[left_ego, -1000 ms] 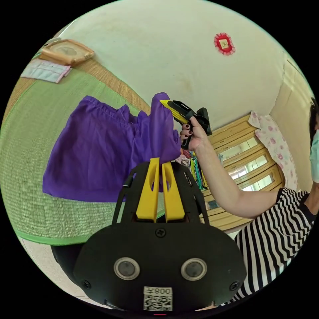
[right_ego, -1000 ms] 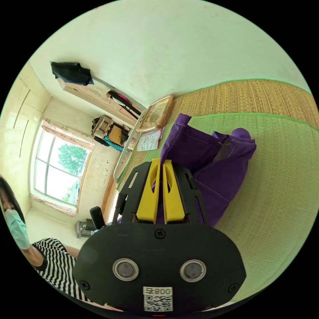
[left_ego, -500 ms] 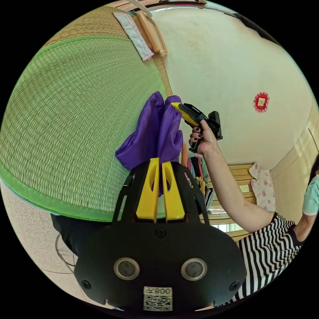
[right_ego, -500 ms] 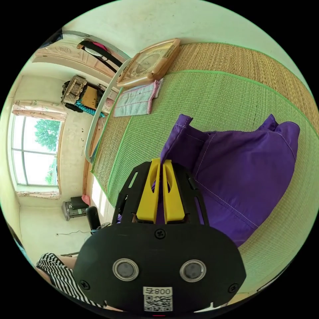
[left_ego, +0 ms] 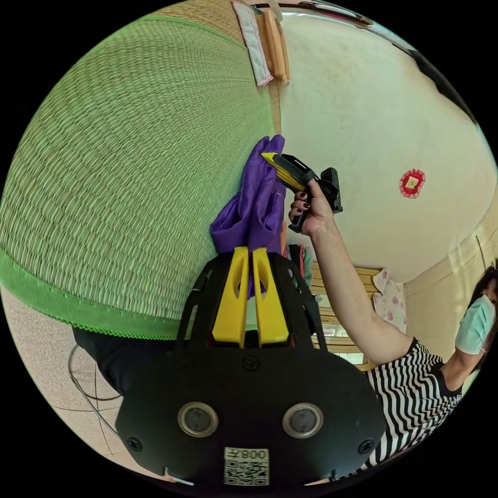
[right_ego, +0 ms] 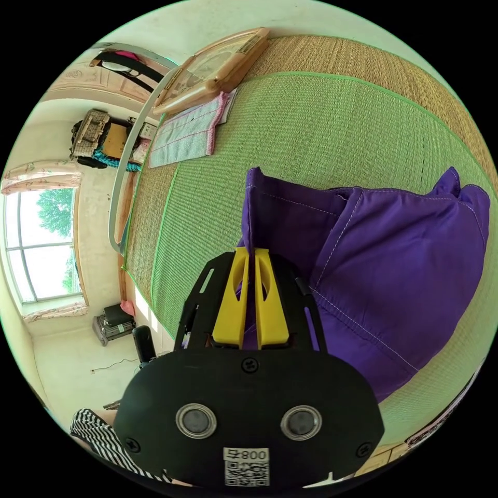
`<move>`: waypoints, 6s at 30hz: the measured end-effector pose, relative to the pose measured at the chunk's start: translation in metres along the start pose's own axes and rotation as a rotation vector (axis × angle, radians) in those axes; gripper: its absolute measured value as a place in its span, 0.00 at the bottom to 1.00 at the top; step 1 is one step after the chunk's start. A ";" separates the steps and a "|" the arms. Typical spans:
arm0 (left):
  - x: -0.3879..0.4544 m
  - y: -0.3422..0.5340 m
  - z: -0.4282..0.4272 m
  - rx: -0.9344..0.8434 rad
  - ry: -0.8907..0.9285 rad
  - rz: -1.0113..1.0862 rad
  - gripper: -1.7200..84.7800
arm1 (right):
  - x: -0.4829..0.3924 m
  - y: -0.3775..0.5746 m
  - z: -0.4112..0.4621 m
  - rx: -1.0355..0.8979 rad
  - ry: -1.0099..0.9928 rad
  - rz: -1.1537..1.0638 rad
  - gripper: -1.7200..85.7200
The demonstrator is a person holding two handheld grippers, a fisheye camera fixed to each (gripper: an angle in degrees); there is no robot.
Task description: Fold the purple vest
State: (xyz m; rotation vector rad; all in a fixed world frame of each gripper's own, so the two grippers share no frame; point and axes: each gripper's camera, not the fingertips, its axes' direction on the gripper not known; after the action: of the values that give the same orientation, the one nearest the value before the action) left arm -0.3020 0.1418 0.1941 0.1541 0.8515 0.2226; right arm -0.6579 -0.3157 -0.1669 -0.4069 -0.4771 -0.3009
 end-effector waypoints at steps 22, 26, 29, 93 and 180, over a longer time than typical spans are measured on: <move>0.086 -0.008 0.041 -0.047 -0.438 0.422 0.02 | -0.051 0.295 -0.190 0.219 0.176 -0.167 0.11; 0.090 -0.023 0.067 -0.107 -0.531 0.404 0.02 | -0.059 0.336 -0.167 0.164 0.266 -0.142 0.12; 0.098 -0.024 0.076 -0.115 -0.577 0.398 0.02 | -0.066 0.345 -0.162 0.183 0.313 -0.137 0.12; 0.326 0.052 0.230 -0.386 -0.485 0.638 0.03 | -0.127 0.047 -0.105 -0.262 0.205 -0.361 0.02; 0.287 0.134 0.221 -0.421 -0.676 0.692 0.04 | 0.112 0.464 0.117 0.212 -0.638 0.215 0.09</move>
State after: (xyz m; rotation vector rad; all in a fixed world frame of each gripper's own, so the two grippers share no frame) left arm 0.0304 0.3338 0.1590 0.1123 0.0387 0.9328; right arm -0.4354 0.1223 -0.1581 -0.3384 -1.0700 0.0994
